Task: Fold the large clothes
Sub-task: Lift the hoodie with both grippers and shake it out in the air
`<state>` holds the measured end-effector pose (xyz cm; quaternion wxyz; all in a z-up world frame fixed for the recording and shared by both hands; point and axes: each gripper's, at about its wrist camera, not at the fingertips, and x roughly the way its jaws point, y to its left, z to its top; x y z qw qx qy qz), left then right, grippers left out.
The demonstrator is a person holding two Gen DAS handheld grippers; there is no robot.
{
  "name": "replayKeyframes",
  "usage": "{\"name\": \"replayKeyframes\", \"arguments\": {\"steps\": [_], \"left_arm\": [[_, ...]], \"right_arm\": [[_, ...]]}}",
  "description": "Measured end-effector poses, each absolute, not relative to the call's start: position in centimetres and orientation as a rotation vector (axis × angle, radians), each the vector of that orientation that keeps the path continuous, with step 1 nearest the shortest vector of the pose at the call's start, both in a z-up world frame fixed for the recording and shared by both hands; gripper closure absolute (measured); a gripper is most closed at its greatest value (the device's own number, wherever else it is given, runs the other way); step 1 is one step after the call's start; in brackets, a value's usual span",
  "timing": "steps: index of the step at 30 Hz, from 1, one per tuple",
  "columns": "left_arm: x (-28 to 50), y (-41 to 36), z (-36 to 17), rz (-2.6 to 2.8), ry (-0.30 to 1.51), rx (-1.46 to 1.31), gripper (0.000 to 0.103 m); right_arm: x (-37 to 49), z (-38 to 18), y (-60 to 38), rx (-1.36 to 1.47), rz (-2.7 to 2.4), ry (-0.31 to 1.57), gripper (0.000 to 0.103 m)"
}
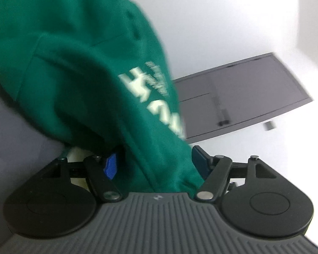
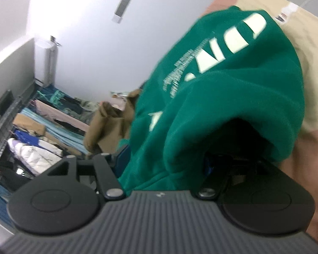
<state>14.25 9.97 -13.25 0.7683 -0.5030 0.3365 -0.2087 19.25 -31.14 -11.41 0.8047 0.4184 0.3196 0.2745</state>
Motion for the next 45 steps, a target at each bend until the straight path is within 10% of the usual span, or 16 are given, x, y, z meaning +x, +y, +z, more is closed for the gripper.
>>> {"name": "replayKeyframes", "arguments": {"steps": [9,28,45], "left_arm": [[13.9,9.3,-10.1,-0.431,0.598,-0.928,0.09],[-0.1,12.1,9.3,-0.535,0.107,-0.821,0.093],[-1.1,8.6,43.9,-0.575,-0.078,-0.442,0.092]], "right_arm": [[18.8,-11.0,-29.7,0.646,0.527,0.685,0.081],[8.1,9.3,-30.1,0.399,0.744,0.168,0.09],[8.1,37.7,-32.5,0.305,0.719,-0.159,0.09]]}}
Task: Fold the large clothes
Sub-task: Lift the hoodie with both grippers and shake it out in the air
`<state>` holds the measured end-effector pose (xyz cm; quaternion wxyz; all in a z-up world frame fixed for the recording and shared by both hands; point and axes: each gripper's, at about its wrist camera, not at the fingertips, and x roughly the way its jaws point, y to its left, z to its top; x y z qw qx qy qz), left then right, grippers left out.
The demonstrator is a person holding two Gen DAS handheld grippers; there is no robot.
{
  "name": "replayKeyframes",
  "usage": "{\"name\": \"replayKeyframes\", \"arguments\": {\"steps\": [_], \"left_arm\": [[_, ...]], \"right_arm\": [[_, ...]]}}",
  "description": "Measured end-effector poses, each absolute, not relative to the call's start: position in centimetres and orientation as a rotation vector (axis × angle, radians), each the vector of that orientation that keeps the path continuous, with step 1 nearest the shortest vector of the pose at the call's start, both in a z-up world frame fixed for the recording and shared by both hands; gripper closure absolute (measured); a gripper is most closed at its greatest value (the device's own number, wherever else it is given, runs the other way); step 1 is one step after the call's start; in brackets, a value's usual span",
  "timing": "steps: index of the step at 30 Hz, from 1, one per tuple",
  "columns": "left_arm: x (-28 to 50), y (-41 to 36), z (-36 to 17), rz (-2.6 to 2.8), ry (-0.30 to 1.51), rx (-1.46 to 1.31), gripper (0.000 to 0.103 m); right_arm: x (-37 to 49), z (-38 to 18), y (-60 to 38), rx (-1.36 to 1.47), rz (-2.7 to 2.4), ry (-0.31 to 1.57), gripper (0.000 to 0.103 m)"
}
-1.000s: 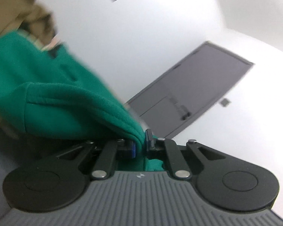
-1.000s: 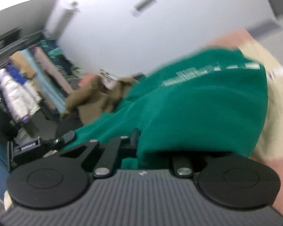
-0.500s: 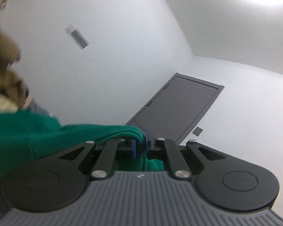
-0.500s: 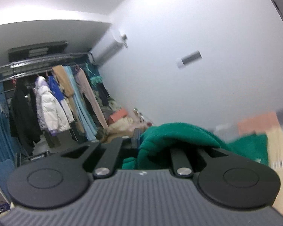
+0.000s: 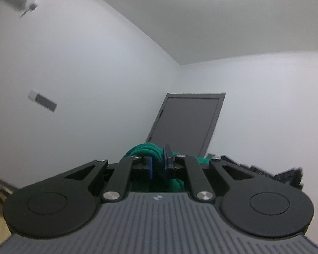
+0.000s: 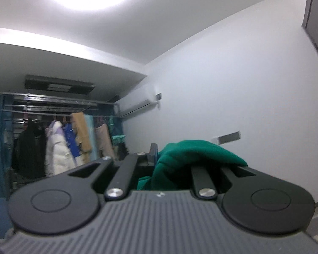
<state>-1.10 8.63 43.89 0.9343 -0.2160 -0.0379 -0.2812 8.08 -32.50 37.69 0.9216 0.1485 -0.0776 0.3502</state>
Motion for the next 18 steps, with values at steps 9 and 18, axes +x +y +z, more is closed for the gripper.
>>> {"name": "replayKeyframes", "arguments": {"steps": [9,18], "left_arm": [[11.8,5.7,35.5,-0.466,0.108,-0.428,0.092],[30.4,4.9,16.5,-0.289,0.329,-0.408,0.092]], "right_arm": [[19.5,31.7,-32.1,0.301,0.564,-0.002,0.09],[33.2,15.6,-29.2,0.28,0.426,0.157,0.09]]}}
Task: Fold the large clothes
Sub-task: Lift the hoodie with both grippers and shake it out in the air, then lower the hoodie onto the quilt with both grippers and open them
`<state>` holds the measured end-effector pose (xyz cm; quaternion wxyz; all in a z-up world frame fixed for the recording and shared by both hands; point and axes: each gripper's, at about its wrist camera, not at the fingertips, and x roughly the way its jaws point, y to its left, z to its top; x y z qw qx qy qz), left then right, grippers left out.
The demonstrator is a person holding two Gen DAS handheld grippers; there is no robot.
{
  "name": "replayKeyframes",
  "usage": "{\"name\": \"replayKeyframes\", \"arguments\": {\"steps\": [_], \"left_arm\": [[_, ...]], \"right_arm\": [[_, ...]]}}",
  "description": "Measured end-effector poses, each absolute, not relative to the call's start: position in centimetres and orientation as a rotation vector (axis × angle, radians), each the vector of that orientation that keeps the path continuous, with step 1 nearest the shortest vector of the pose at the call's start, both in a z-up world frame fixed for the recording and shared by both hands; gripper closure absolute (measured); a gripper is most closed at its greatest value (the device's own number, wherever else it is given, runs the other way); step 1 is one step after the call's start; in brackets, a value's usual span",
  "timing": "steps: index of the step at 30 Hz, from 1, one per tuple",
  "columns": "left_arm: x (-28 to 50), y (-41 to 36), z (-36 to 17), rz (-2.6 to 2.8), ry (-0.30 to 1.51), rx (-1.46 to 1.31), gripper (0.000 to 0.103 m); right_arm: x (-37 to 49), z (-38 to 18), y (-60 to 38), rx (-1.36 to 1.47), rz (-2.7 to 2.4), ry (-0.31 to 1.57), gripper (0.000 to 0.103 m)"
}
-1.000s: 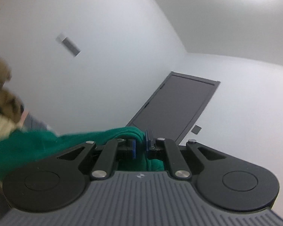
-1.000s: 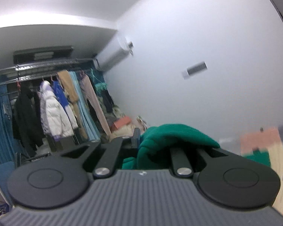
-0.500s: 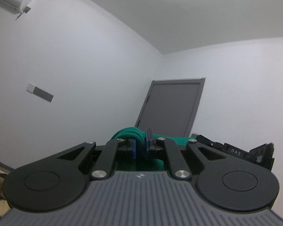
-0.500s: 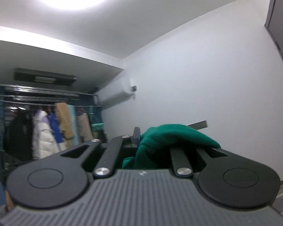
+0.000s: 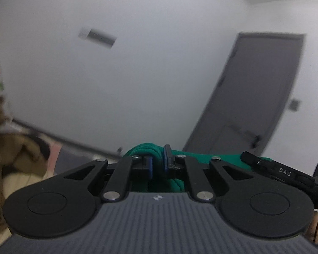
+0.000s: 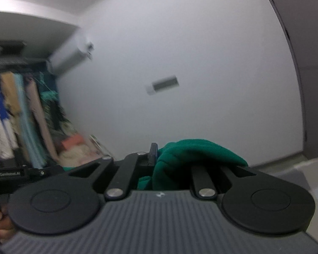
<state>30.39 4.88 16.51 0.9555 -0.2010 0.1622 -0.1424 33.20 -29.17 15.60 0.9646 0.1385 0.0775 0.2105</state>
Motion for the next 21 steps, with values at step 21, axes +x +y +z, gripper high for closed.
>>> {"name": "replayKeyframes", "arguments": {"steps": [21], "left_arm": [[51.0,8.9,-14.0,-0.134,0.759,-0.399,0.091]], "right_arm": [[52.6,-13.7,-20.0,0.049,0.283,0.554,0.09]]}}
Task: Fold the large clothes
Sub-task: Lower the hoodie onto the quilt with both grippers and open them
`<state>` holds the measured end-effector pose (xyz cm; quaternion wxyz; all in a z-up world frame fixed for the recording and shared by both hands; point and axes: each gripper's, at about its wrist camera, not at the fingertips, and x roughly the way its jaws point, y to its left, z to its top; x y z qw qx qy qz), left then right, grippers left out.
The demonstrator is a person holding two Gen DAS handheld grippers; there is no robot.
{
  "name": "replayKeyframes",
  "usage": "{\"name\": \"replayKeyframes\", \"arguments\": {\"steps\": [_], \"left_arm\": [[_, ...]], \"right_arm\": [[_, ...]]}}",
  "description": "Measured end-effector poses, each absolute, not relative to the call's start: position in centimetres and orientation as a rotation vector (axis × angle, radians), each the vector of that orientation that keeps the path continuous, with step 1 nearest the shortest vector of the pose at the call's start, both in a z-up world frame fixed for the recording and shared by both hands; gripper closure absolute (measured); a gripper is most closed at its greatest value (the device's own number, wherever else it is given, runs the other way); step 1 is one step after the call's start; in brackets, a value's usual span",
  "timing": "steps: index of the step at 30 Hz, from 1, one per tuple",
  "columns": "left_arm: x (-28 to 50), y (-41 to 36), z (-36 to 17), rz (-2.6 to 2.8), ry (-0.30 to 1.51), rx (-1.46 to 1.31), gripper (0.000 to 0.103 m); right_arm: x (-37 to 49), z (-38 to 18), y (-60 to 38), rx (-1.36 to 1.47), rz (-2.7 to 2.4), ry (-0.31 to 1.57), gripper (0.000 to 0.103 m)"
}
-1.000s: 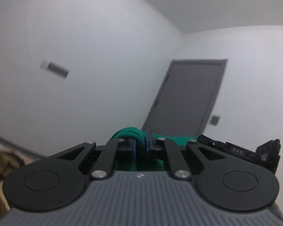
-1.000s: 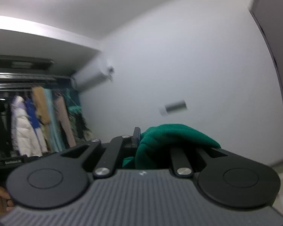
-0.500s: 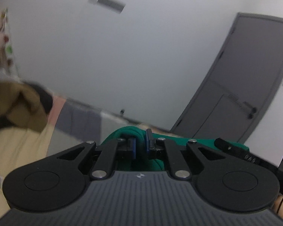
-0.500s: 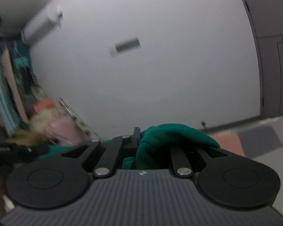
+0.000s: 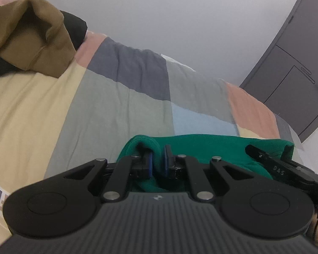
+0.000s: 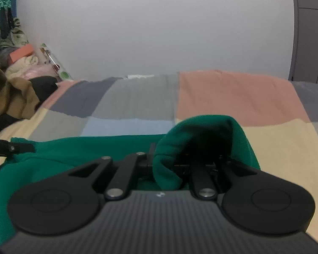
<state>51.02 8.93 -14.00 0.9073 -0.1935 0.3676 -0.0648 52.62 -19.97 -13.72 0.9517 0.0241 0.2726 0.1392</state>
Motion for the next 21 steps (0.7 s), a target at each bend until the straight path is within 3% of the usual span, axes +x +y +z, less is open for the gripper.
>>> {"name": "replayKeyframes", "arguments": {"steps": [3,5,6,7,8,9,10,21], "left_arm": [[49.8,8.4,-12.2,-0.14,0.75,-0.373,0.089],[48.4,8.2,-10.5,-0.144,0.752,-0.383,0.065],[47.9,8.2,-9.9,-0.146,0.751,-0.391,0.046],[47.1,8.1,-9.1,-0.151,0.737,-0.39,0.043],[45.9,7.9,-7.9,-0.152,0.72,-0.372,0.043],[45.0,7.8,-7.1,-0.146,0.708,-0.344,0.043],[44.0,7.6,-6.3,-0.141,0.701,-0.323,0.043],[28.1,6.2,0.0,-0.123,0.641,-0.284,0.043]], "right_arm": [[52.2,-13.2,-19.6,0.044,0.28,0.556,0.09],[51.9,-12.8,-20.1,0.052,0.281,0.556,0.089],[51.8,-12.7,-20.8,0.064,0.279,0.555,0.082],[51.7,-12.4,-21.0,0.079,0.28,0.552,0.069],[51.3,-11.9,-21.3,0.092,0.28,0.549,0.06],[50.7,-11.3,-21.6,0.1,0.276,0.543,0.043],[49.8,-10.7,-21.9,0.102,0.27,0.534,0.037],[36.1,-4.4,-23.4,0.098,0.261,0.445,0.039]]}}
